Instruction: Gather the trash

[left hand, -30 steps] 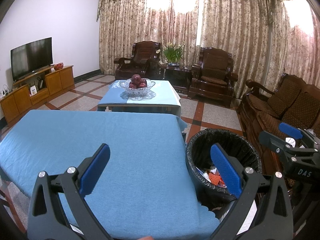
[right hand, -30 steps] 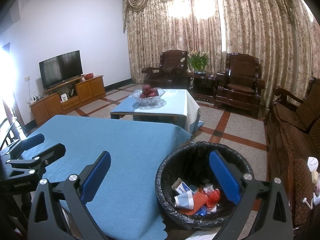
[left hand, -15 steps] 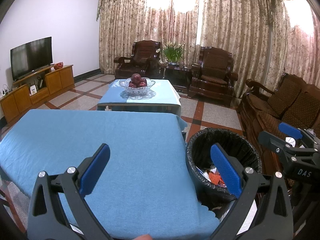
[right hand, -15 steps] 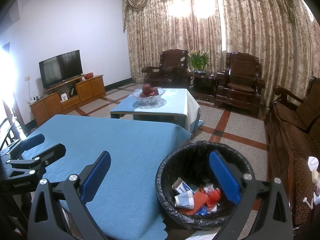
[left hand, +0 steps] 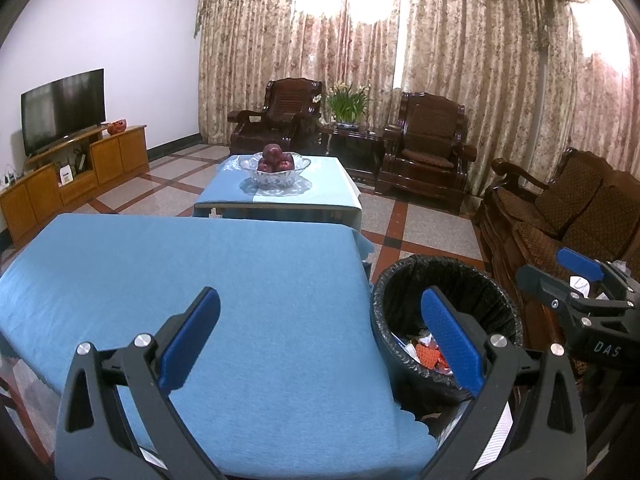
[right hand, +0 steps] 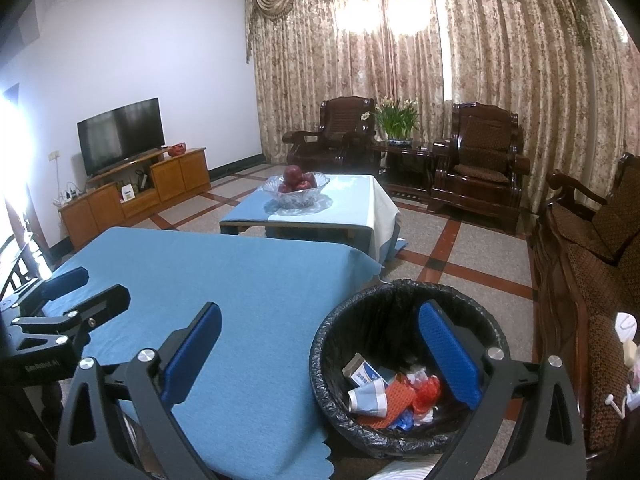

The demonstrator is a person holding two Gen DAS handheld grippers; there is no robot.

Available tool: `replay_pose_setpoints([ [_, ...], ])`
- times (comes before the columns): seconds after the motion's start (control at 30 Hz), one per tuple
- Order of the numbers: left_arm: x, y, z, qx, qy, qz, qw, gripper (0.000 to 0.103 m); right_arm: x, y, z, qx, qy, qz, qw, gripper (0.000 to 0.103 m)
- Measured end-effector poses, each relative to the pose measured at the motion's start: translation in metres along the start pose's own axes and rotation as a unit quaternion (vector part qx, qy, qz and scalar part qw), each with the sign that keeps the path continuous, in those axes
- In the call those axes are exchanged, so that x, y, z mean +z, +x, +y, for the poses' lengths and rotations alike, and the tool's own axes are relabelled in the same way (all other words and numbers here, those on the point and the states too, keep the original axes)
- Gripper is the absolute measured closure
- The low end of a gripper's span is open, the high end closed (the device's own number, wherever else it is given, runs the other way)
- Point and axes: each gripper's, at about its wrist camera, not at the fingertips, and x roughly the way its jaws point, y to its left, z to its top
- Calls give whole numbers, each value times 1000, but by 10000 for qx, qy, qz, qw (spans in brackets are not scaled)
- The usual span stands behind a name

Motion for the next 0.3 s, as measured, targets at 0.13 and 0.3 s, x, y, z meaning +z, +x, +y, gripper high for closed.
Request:
replay_pose_setpoints([
  [0.13, 0, 1, 0, 8, 3, -8, 10000, 5, -1, -1, 1, 10, 21, -6, 10000, 6],
  [0.3, 0, 2, -1, 4, 5, -4, 10000, 5, 0, -1, 1, 12, 17, 0, 10000, 6],
])
